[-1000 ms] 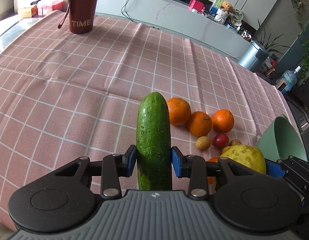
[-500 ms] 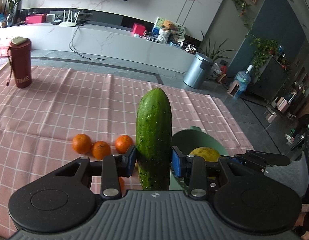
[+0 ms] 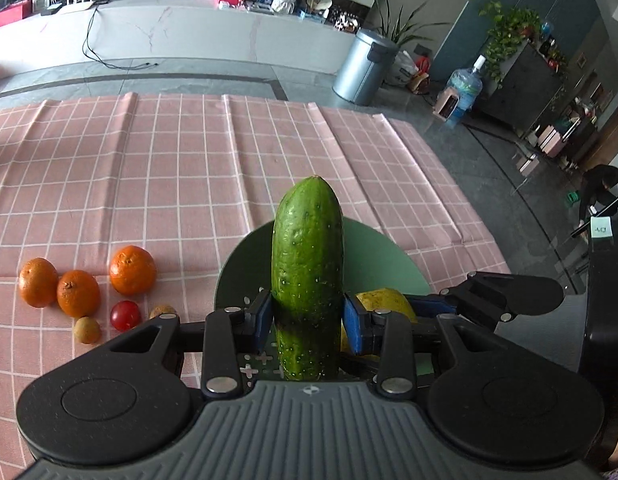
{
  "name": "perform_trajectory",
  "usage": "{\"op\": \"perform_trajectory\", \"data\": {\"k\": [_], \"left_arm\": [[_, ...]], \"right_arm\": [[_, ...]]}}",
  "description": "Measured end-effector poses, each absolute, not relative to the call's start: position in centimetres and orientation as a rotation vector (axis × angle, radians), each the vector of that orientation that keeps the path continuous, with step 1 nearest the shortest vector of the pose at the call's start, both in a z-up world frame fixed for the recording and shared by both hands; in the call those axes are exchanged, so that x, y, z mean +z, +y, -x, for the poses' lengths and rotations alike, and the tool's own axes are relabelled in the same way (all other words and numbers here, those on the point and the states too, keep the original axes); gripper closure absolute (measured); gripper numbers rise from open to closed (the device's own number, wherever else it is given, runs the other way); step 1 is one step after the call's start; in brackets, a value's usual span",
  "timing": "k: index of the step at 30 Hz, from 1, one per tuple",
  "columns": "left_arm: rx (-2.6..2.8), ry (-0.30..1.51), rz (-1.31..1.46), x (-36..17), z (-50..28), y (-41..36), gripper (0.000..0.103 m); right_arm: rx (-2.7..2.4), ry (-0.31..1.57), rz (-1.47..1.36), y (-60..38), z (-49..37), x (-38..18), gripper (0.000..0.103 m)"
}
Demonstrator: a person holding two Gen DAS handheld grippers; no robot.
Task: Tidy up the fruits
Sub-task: 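Carry the cucumber and yellow-green fruit into the green colander and open both tools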
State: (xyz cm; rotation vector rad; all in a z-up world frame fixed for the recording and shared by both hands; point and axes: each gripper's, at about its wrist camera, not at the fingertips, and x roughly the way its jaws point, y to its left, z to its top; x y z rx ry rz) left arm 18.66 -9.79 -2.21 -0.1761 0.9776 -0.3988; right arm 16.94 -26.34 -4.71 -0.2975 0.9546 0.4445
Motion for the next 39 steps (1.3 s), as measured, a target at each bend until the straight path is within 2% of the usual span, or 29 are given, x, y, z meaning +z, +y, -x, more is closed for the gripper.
{"op": "perform_trajectory", "data": {"k": [8,24,27,33,34,35,36,39], "left_arm": [[-0.409,1.092,0.128,-5.3,-19.8,-11.2,0.062],[-0.397,1.095,0.117,-6.2,-21.0,-11.4,0.06],[-0.405,1.1,0.097,-6.2,-21.1,-11.5,0.054],[-0.427,1.057,0.109,-4.3,-19.5,-10.6,0.053],[-0.436,1.043,0.109,-3.7,-19.0,-10.4,0.053],[-0.443,1.028,0.105,-3.2,-18.6,-10.1,0.053],[-0.447,1.014,0.098,-2.7,-18.1,-9.8,0.052],[-0.44,0.972,0.054,-1.1,-16.5,-9.0,0.052]], "right_arm": [[0.505,1.01,0.404,-25.6,-18.8,-7.9,0.042],[0.508,1.015,0.41,-25.4,-19.7,-8.9,0.04],[0.486,0.998,0.43,-25.2,-19.2,-8.5,0.03],[0.446,0.98,0.463,-24.8,-18.1,-7.3,0.027],[0.433,0.975,0.467,-24.7,-17.9,-7.0,0.025],[0.415,0.967,0.47,-24.6,-17.5,-6.6,0.018],[0.398,0.961,0.467,-24.5,-17.2,-6.1,0.015],[0.371,0.953,0.417,-24.3,-16.2,-4.7,0.015]]}}
